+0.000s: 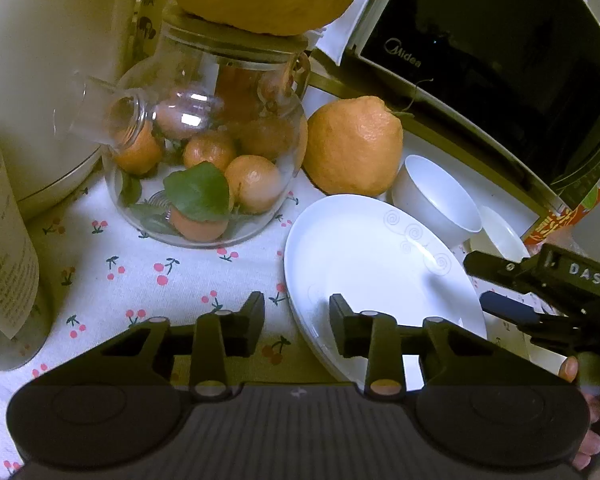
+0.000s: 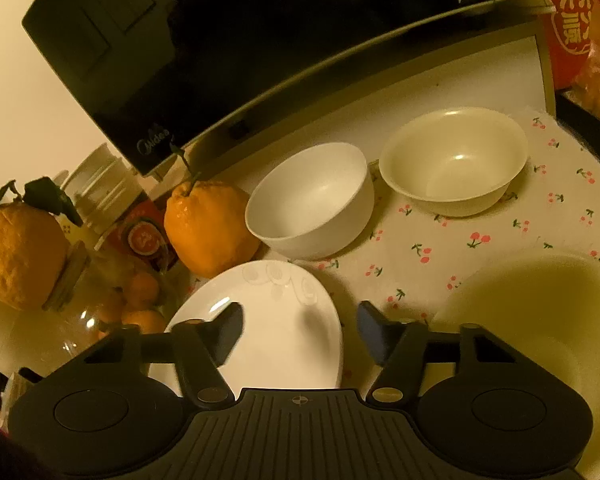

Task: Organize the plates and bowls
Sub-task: 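Close the right gripper on the white plate rim while the left gripper grips it too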

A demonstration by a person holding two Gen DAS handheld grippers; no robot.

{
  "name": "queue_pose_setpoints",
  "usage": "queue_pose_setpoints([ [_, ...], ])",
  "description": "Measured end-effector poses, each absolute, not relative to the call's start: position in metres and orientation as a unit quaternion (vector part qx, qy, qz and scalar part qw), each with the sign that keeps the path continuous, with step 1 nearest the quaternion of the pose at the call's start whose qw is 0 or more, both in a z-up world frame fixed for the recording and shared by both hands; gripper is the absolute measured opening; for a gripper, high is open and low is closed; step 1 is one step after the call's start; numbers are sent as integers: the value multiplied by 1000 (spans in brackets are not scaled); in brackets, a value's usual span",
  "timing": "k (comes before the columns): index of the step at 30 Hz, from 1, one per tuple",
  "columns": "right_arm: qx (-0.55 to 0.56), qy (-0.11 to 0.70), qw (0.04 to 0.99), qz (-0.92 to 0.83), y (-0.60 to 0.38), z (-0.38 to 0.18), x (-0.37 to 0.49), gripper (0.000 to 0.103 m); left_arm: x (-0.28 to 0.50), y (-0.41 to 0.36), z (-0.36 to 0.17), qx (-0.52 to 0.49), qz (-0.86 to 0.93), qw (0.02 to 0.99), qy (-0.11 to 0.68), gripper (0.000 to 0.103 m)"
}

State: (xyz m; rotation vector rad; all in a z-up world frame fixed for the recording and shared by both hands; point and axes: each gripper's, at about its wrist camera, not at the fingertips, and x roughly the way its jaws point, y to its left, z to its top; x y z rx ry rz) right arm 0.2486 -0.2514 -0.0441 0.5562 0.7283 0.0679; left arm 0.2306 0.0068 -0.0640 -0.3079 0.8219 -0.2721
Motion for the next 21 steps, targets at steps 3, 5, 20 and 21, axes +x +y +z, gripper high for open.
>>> queue_pose_setpoints([
  [3, 260, 357, 897, 33, -248, -47, 251, 45, 231, 6, -65, -148, -130, 897, 397, 26],
  [5, 250, 360, 898, 29, -245, -48, 252, 42, 230, 7, -65, -147, -129, 897, 397, 24],
  [20, 227, 394, 889, 55, -239, -44, 245, 27, 230, 11, -59, -130, -118, 895, 409, 15],
  [21, 219, 400, 888, 62, -236, -44, 245, 27, 230, 13, -59, -131, -118, 895, 409, 15],
])
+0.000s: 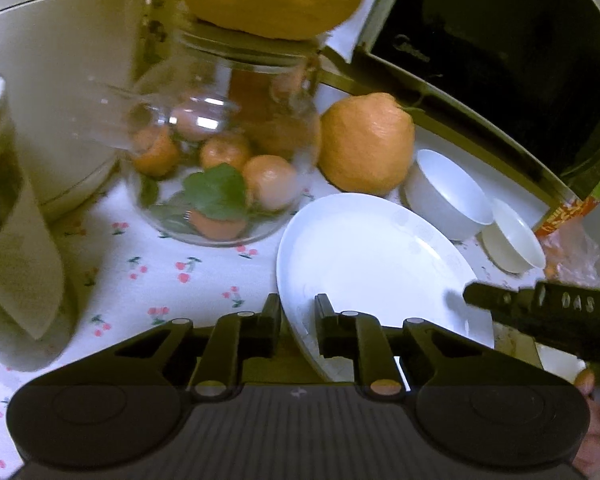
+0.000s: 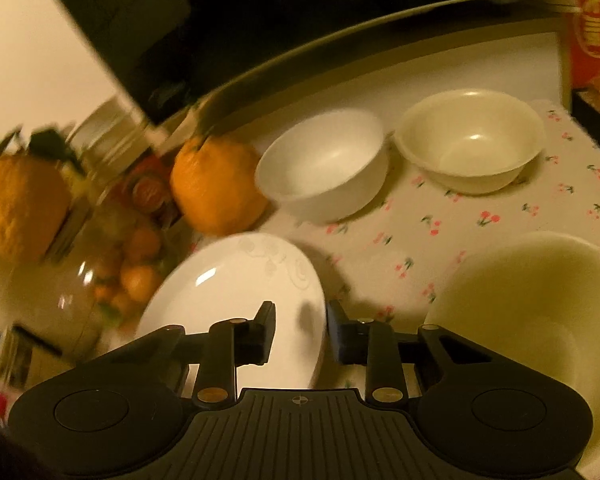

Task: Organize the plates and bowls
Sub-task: 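Close the right gripper on the white plate rim while the left gripper grips it too, then lift the plain white plate by its rim with both grippers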

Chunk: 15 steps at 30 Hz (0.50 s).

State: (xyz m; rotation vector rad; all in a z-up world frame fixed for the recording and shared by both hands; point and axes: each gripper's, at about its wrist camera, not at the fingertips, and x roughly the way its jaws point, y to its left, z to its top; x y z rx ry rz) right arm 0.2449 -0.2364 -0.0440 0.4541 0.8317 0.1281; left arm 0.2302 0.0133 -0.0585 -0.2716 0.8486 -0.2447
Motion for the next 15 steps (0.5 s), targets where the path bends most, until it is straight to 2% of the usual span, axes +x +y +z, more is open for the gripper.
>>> queue_pose_setpoints([
  [5, 224, 401, 886, 64, -237, -46, 244, 30, 232, 14, -60, -138, -120, 893, 411, 15],
  [8, 241, 395, 885, 60, -240, -48, 245, 30, 231, 11, -64, -136, -121, 894, 408, 19],
  [15, 220, 401, 888, 51, -233, -58, 251, 29, 233, 11, -65, -131, -128, 897, 403, 17],
])
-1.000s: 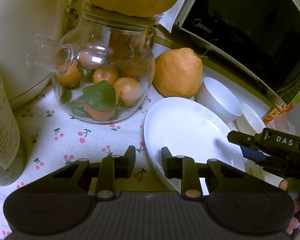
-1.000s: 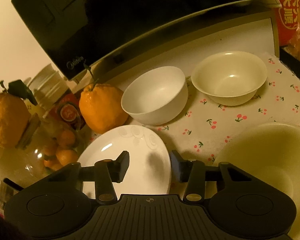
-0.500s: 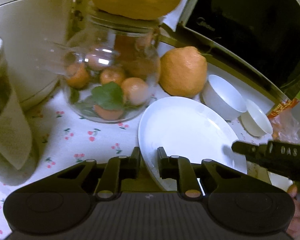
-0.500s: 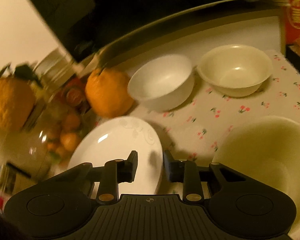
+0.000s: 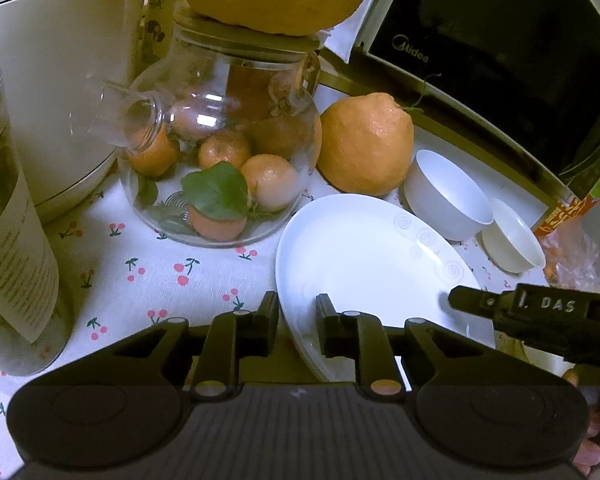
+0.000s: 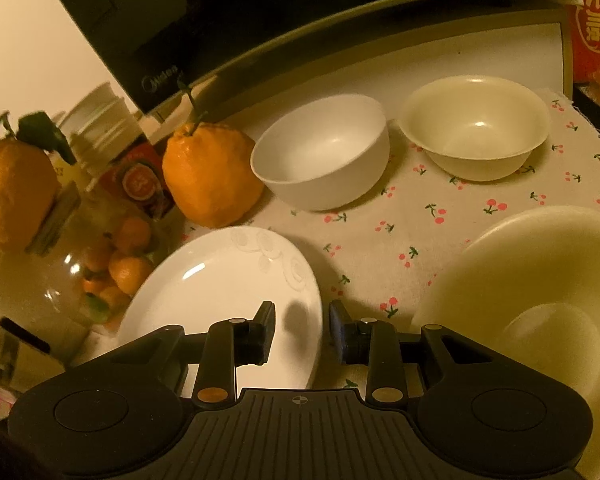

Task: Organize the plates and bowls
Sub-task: 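Lift the plain white plate by its rim with both grippers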

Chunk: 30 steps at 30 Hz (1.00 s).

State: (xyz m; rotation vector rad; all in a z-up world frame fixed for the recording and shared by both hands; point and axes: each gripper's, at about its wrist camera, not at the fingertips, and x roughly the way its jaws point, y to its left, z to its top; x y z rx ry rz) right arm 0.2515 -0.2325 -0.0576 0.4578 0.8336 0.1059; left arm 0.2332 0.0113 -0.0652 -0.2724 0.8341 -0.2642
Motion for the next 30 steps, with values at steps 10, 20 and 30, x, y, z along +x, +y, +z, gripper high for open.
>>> queue_pose_setpoints([
  [10, 208, 387, 896, 57, -235, -41, 239, 20, 222, 16, -51, -140, -137, 895, 401, 14],
  [20, 219, 372, 900, 63, -240, -13, 211, 20, 194, 22, -25, -133, -160, 899, 385, 14],
  [30, 212, 364, 904, 74, -239, 17, 178, 20, 170, 29, -8, -133, -173, 896, 388, 14],
])
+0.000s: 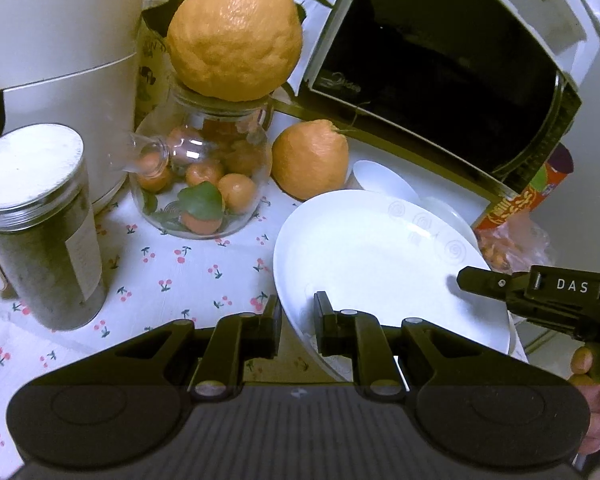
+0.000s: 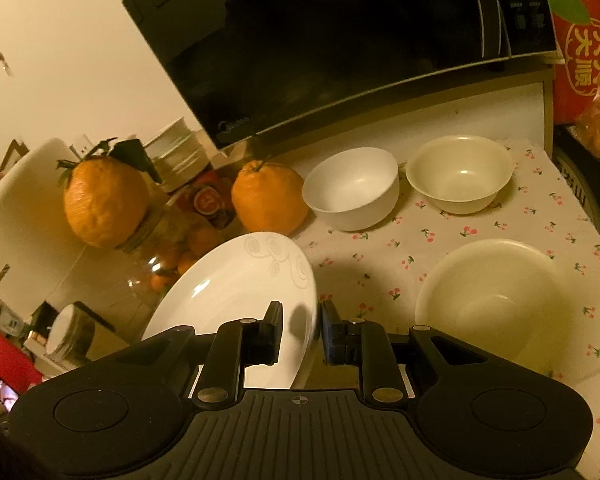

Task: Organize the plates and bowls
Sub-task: 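Lift the plain white plate by its rim with both grippers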

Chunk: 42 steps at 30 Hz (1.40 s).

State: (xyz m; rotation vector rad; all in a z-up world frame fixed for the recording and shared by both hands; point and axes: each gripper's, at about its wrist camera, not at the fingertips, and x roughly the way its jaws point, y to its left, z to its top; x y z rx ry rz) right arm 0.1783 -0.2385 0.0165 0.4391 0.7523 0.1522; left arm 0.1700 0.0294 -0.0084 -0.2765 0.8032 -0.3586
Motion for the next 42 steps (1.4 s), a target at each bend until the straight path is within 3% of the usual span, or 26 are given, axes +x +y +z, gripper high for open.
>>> queue_pose_setpoints([
  [15, 200, 386, 898, 69, -242, 38, 129, 20, 138, 29, 8, -122, -191, 887, 403, 14],
  [42, 188, 457, 868, 54, -240, 26, 91, 20, 106, 22, -1, -78, -205, 869, 443, 14],
])
